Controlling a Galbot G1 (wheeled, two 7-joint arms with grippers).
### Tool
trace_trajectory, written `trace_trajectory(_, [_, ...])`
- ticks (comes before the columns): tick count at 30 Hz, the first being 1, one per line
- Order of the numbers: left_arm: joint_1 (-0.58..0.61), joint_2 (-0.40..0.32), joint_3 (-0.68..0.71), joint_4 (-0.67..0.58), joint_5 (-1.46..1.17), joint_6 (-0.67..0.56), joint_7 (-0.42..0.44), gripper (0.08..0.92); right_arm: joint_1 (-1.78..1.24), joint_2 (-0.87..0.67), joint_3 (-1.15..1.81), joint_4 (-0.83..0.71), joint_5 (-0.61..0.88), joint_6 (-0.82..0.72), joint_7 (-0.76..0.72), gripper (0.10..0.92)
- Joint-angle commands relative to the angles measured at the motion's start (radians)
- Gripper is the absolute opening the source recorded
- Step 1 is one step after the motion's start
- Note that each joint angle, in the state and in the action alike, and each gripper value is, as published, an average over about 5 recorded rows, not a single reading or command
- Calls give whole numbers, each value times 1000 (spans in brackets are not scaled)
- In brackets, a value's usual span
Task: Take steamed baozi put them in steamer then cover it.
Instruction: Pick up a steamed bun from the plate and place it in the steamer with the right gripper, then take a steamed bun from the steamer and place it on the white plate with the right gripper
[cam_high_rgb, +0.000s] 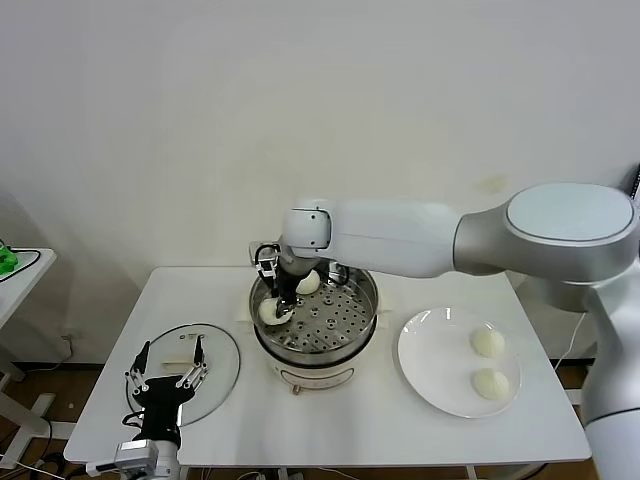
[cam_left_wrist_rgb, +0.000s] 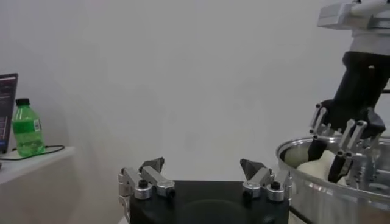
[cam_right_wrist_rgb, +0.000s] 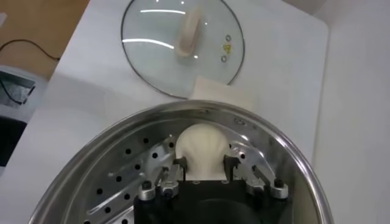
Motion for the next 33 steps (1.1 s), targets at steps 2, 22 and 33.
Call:
trace_trajectory(2, [0,0,-1,2,-1,0,0,823,-13,11,1,-26,-26,-2,-3,421])
trace_trajectory(22, [5,-4,-1,1,1,-2,0,823,-22,-2,13,-35,-65,-3,-11,696])
trace_trajectory(33, [8,-4,6,-3,10,2,-3,823,77,-137,34,100,-54,-12,10,822])
